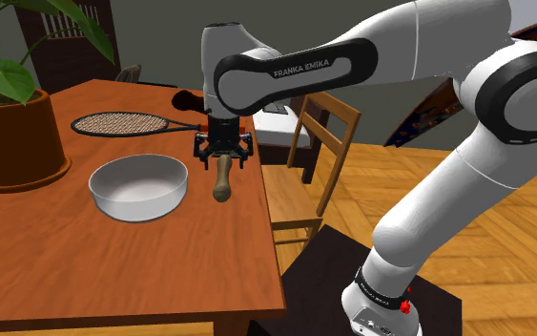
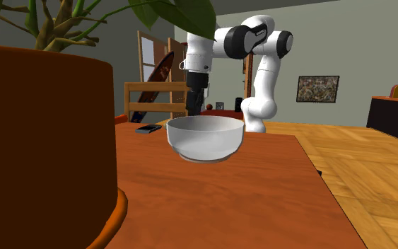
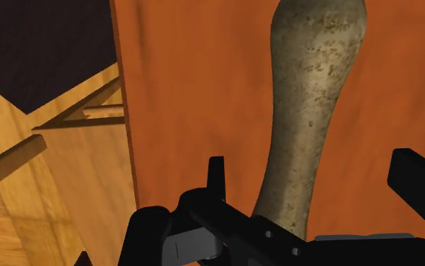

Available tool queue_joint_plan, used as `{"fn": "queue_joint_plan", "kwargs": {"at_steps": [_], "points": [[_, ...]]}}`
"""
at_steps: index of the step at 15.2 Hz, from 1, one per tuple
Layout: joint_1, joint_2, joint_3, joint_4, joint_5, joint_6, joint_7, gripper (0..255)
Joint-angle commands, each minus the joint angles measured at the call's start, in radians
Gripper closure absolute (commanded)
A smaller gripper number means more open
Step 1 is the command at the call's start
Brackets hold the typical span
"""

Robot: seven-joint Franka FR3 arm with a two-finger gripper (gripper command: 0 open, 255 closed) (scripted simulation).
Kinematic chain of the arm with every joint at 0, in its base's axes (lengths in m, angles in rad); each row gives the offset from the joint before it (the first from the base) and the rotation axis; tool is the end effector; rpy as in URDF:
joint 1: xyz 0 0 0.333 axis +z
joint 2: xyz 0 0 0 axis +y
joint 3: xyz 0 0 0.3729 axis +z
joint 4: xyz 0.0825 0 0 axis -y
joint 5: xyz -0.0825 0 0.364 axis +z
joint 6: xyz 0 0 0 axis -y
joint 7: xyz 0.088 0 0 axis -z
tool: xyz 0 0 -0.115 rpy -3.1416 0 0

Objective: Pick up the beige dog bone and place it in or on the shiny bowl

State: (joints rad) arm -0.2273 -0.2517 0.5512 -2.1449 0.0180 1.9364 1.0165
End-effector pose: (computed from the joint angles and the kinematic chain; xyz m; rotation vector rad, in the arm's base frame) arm 0.4285 0.1683 0.5481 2.8624 -1.0655 0.1164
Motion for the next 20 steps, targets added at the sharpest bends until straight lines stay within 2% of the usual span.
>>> {"fn": "queue_joint_plan", "kwargs": {"at_steps": [1,7,14,15,20], "points": [[-0.005,0.025,0.012,-0.003,-0.013,0.022,0.034,0],[-0.008,0.048,0.017,-0.060,-0.025,0.097,0.044,0],[-0.007,0.047,0.017,-0.059,-0.025,0.097,0.044,0],[-0.007,0.047,0.017,-0.059,-0.025,0.097,0.044,255],[-0.007,0.047,0.017,-0.059,-0.025,0.097,0.044,255]]}}
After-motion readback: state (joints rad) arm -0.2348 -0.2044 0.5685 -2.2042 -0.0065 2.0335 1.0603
